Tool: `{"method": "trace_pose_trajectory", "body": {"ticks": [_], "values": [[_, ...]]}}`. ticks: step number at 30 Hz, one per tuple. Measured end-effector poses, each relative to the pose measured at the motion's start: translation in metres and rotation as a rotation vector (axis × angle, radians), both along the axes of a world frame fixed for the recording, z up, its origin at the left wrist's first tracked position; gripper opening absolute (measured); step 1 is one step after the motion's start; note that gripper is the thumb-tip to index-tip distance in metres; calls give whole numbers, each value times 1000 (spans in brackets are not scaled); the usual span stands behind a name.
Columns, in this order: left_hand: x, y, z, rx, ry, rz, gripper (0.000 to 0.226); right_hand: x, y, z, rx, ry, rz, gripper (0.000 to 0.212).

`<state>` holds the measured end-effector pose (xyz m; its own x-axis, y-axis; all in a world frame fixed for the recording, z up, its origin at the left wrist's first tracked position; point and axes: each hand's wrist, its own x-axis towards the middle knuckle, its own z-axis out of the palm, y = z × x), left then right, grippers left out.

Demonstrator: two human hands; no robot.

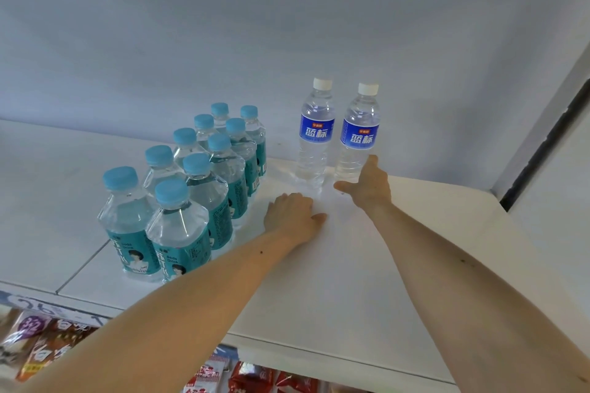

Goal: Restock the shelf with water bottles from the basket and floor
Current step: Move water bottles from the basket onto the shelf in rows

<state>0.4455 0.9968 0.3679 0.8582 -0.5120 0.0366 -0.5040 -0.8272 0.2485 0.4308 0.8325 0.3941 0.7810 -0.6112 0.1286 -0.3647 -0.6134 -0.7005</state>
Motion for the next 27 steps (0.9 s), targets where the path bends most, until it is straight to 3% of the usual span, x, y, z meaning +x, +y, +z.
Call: {"method": "trace_pose_trajectory", "body": {"ticks": [12,17,27], "values": [[-3,6,7,-51,80,-7,50,-11,-2,6,77,57,39,80],[-12,14,9,-166,79,10,49,-41,-1,1,97,39,-7,84],[-58,26,9,-437,72,-1,37,-144,38,-13,23,-209,-38,36]]}}
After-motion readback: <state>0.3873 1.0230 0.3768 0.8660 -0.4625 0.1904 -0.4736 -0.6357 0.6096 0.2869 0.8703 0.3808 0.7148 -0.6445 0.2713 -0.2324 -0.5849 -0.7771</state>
